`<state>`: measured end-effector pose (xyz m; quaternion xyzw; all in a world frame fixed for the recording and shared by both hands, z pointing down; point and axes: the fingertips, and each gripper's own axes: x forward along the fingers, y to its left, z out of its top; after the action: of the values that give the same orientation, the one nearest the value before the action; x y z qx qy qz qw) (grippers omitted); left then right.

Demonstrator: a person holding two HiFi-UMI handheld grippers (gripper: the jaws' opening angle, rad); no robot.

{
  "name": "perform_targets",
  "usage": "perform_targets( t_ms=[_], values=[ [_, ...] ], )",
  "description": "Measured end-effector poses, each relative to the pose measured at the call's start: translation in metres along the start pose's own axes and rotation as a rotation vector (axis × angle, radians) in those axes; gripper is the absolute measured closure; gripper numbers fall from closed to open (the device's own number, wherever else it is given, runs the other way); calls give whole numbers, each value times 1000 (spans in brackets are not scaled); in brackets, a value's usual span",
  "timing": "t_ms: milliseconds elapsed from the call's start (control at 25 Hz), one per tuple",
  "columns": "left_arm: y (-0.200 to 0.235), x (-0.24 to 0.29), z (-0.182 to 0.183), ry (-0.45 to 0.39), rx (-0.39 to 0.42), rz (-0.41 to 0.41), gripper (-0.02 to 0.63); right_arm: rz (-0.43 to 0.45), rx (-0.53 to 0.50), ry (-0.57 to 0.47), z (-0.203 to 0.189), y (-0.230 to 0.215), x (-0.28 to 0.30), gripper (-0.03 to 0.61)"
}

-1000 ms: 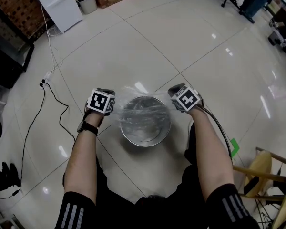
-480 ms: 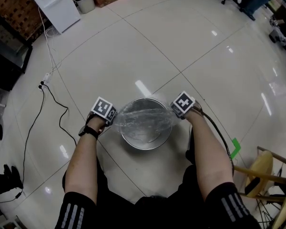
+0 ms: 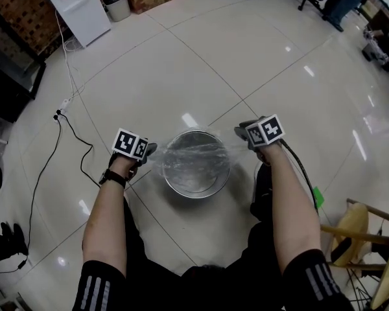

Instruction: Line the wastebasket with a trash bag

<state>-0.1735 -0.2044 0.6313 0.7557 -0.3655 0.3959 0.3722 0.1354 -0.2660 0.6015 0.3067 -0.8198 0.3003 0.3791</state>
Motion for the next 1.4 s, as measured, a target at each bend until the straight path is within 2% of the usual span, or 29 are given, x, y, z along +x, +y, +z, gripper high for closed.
perform_targets(
  t_ms=[120, 200, 280, 360, 440, 520, 600, 720, 840, 1000, 1160, 1240, 1400],
  values=[
    [-10, -16, 11, -61, 28, -6, 449, 14, 24, -122, 20, 3, -31, 465],
    [-20, -28, 17, -80, 109, 10, 449, 14, 4, -180, 31, 9, -48, 465],
    [-31, -39, 20, -80, 198, 33, 449, 13, -47, -170, 32, 17, -58, 463],
    [-42, -50, 22, -76, 264, 50, 449, 17, -111, -101, 20, 25, -60, 446],
    [-55, -64, 25, -76, 344, 72, 449, -11, -212, -23, 5, 29, -63, 436],
    [-76, -77, 29, -83, 456, 80, 449, -24, -356, 25, -2, 38, -73, 433],
    [-100, -86, 30, -98, 570, 58, 449, 19, -503, 48, -6, 59, -87, 417],
    [-125, -83, 21, -71, 715, 24, 425, 81, -648, 0, -1, 93, -101, 398],
    [-127, -68, 9, 12, 810, 42, 391, 102, -751, -30, 7, 115, -93, 343],
    [-116, -53, 6, 64, 851, 57, 379, 111, -878, 142, -17, 108, -64, 333],
    [-111, -43, 6, 58, 777, -1, 379, 159, -779, 169, -26, 93, -49, 339],
    [-111, -37, -2, 81, 745, -43, 389, 226, -747, 193, -33, 98, -45, 405],
    [-118, -33, -17, 140, 767, -73, 554, 325, -766, 246, -49, 114, -45, 518]
  ],
)
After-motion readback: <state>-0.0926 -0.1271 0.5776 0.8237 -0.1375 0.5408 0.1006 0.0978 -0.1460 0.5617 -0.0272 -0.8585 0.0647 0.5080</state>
